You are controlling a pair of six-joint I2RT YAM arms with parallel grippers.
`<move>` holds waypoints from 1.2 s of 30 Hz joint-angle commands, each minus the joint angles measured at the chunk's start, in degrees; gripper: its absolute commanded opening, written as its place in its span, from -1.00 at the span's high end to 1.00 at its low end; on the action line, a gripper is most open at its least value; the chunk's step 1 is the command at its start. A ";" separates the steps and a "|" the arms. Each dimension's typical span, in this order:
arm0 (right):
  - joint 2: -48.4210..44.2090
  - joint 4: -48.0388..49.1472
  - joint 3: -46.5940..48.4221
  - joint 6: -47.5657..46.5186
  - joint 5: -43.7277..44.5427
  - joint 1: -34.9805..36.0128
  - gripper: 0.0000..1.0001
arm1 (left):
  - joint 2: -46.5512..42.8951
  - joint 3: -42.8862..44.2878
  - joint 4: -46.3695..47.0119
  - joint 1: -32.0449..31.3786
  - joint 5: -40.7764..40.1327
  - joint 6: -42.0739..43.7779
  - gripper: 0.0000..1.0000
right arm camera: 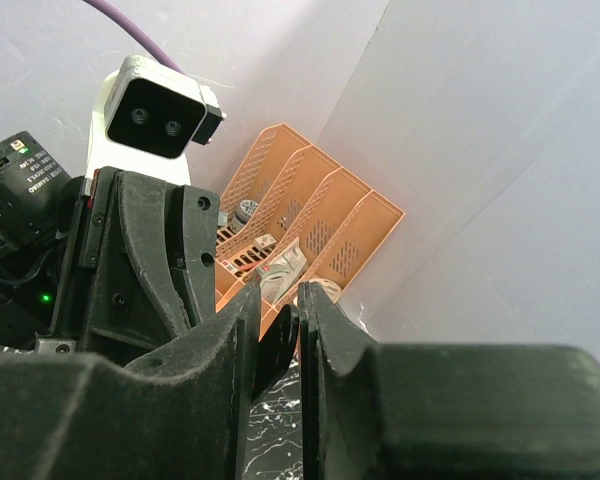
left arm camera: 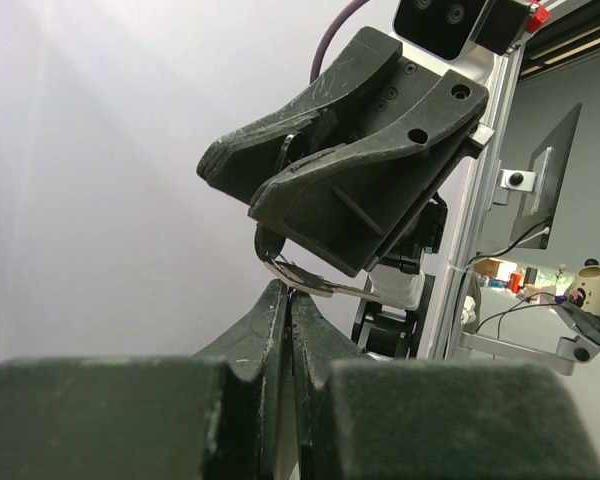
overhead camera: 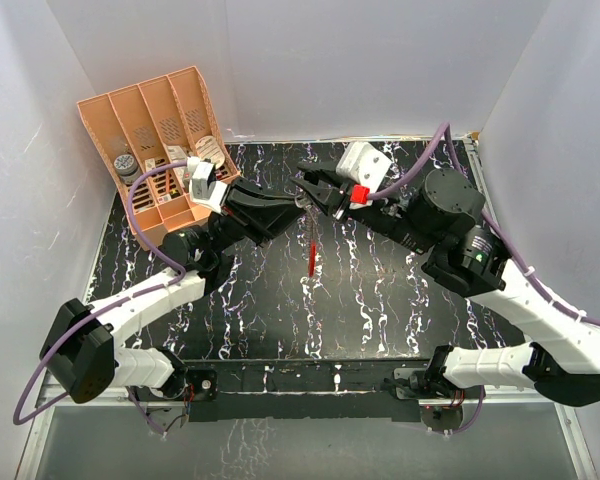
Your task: Remove the keys from the keyring
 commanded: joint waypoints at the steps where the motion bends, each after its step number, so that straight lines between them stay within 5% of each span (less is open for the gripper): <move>1: -2.30 5.84 0.01 -0.99 1.61 -0.32 0.55 | -1.41 -0.18 8.82 -0.49 -1.45 -1.25 1.00; 23: 1.95 9.47 2.79 -5.63 2.01 -0.30 0.47 | 1.46 -0.51 13.47 -4.88 -2.18 -3.25 1.00; 36: -12.00 10.11 -4.92 -2.71 10.34 -0.30 0.58 | -0.06 -1.05 13.29 -5.06 -3.51 -0.32 1.00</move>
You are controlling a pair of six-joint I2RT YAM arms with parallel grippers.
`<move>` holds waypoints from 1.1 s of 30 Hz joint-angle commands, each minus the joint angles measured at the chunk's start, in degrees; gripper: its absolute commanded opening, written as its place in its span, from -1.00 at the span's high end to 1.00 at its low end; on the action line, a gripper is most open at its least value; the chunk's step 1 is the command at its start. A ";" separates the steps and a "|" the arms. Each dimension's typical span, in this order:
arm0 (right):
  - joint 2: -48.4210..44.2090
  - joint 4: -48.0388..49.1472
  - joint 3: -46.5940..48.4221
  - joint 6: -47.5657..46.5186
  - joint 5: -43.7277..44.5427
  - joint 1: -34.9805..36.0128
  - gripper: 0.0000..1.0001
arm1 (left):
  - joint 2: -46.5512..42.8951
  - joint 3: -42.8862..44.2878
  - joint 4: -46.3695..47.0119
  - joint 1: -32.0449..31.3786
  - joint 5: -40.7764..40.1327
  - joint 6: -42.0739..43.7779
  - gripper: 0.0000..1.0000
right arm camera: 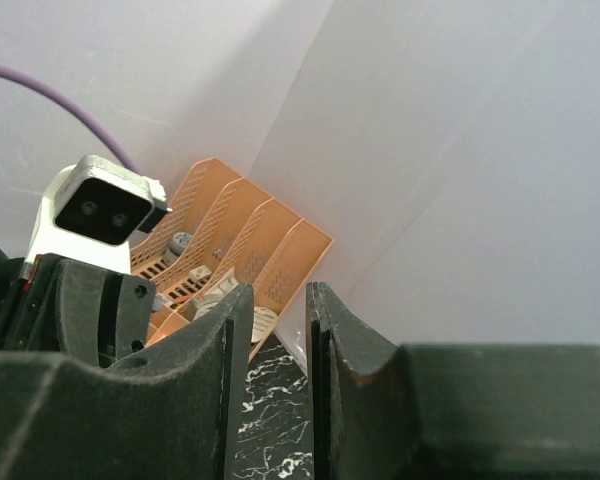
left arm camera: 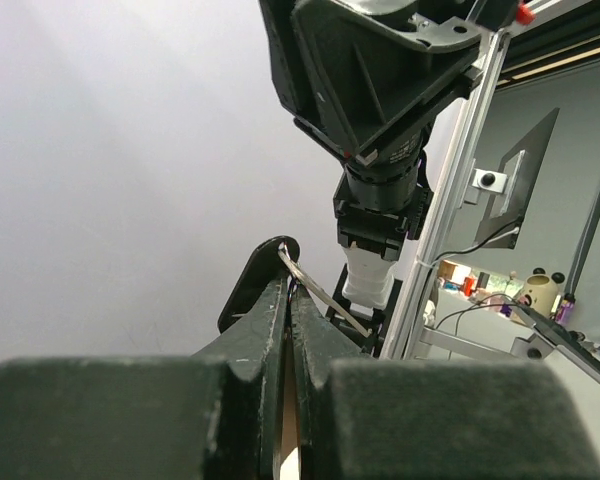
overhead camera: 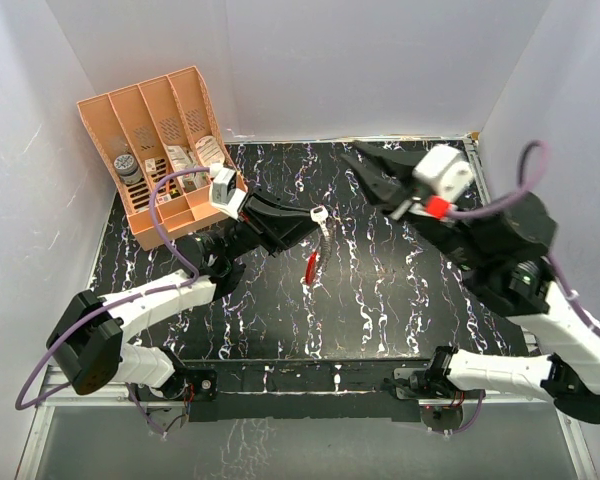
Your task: Remove the keys from the keyring
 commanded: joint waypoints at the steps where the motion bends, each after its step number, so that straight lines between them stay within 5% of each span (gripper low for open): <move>1: -5.15 2.80 -2.62 2.58 4.53 -0.27 0.59 | -3.34 0.59 11.36 -0.28 -1.79 2.49 1.00; 11: -10.26 3.07 -14.95 14.76 2.79 -0.27 1.00 | -8.22 1.16 3.53 -0.27 -2.52 11.15 1.00; 33: -12.87 1.65 -16.99 19.06 -6.15 -0.28 0.95 | -11.84 -2.55 2.58 -0.25 -7.33 16.50 1.00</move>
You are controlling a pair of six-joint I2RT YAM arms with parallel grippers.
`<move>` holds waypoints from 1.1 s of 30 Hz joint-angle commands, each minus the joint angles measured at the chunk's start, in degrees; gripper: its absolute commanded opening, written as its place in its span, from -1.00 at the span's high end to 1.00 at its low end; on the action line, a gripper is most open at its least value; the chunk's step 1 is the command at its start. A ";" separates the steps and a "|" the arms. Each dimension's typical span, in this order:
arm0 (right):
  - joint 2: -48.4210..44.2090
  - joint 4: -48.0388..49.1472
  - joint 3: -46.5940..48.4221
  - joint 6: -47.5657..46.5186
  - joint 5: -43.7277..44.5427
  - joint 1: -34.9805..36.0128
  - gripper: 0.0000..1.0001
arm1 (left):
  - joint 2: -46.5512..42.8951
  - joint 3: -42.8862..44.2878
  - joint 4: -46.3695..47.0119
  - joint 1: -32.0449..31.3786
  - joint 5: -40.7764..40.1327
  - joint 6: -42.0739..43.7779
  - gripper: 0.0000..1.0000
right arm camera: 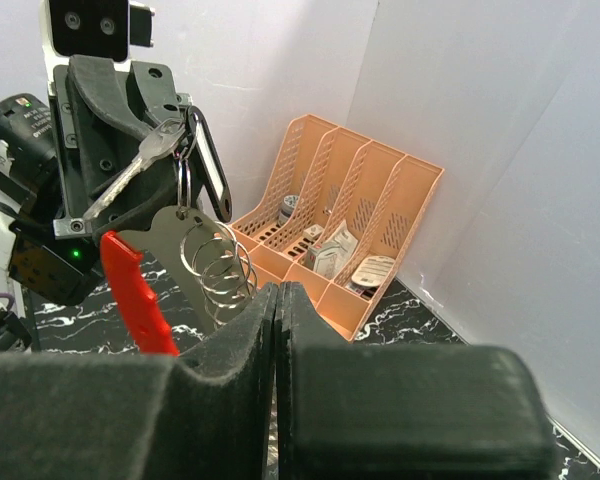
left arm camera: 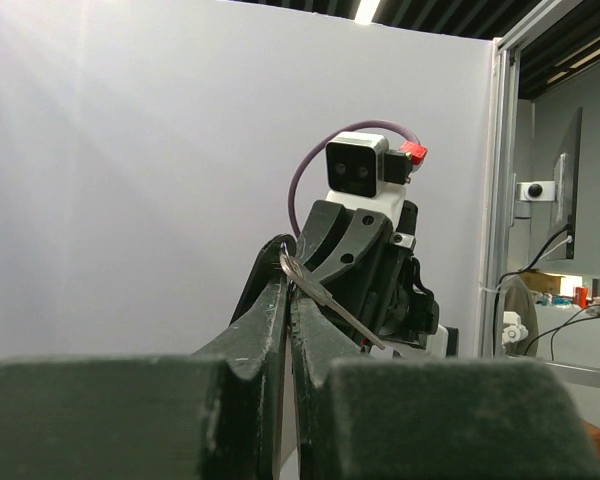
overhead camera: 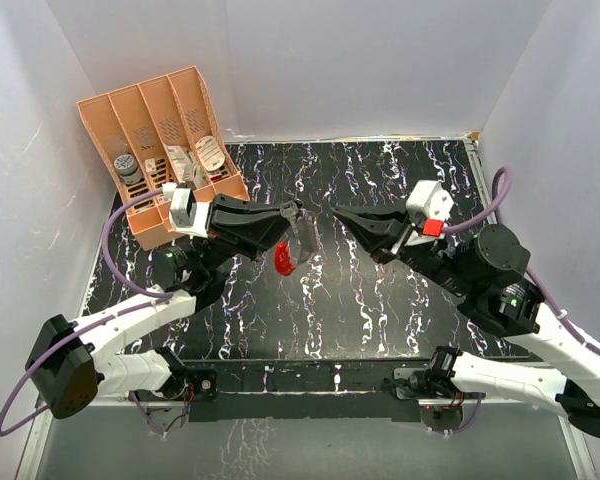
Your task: Remove the keys from the keyring
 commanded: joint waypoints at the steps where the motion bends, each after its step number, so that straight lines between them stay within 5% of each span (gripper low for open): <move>1: -1.41 1.23 2.20 0.72 -2.63 -0.25 0.93 | -2.59 -0.28 3.11 -0.23 -2.57 2.29 1.00; 6: -0.84 2.58 2.51 1.53 -7.81 -0.25 0.78 | -2.40 -0.19 3.18 -0.23 -2.66 2.43 1.00; 33: 3.41 17.31 0.52 1.01 -14.05 -0.25 0.82 | -0.31 -0.28 5.39 -0.23 -2.18 -0.32 1.00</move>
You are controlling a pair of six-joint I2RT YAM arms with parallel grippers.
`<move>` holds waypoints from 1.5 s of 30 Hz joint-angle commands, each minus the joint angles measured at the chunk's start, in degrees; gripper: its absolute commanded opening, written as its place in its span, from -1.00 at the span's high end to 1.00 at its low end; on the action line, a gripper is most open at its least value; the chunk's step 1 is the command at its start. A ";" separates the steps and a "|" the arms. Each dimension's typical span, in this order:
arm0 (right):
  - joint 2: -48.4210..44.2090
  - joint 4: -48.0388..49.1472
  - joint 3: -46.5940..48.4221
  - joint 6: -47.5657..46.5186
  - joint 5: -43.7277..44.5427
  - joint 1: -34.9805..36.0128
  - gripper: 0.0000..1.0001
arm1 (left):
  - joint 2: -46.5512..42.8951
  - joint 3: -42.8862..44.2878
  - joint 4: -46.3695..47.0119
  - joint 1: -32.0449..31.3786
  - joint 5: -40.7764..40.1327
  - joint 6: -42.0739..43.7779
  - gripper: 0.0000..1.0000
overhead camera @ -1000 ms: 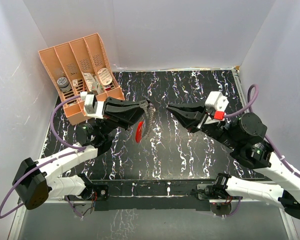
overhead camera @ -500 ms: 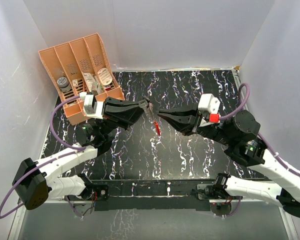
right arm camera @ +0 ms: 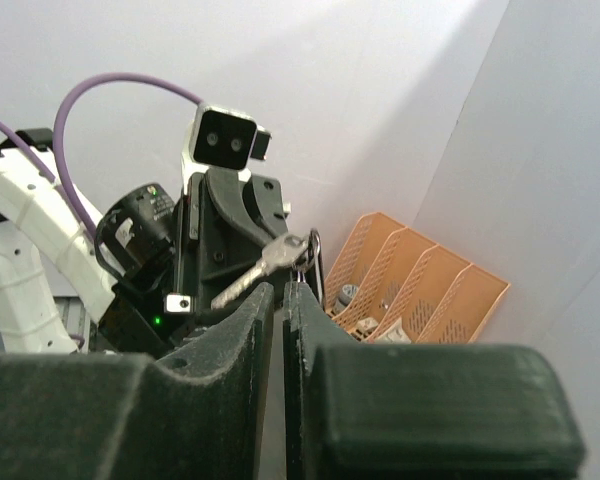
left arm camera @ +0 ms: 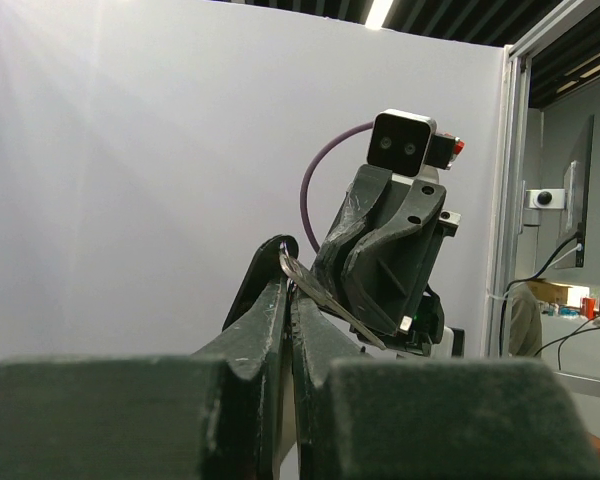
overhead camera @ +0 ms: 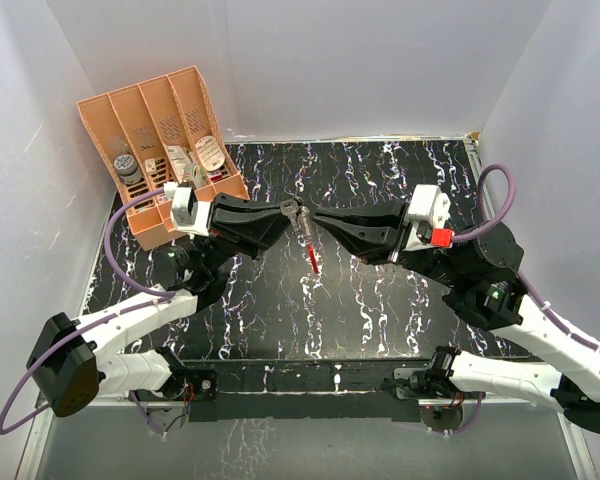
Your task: Remove the keys from the keyring
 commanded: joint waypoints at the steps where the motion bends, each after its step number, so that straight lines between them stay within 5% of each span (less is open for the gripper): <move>1: 0.53 5.91 0.45 -0.30 -0.72 -0.25 0.81 | -0.53 0.37 4.84 -0.21 -0.73 -0.33 1.00; 12: 1.08 6.87 0.13 -0.74 0.04 -0.25 0.64 | -0.53 -0.03 5.95 -0.24 -0.81 -1.22 1.00; 45: 1.93 5.81 -1.19 -1.94 3.39 -0.25 0.55 | -1.06 1.51 5.51 -0.15 0.33 -1.35 1.00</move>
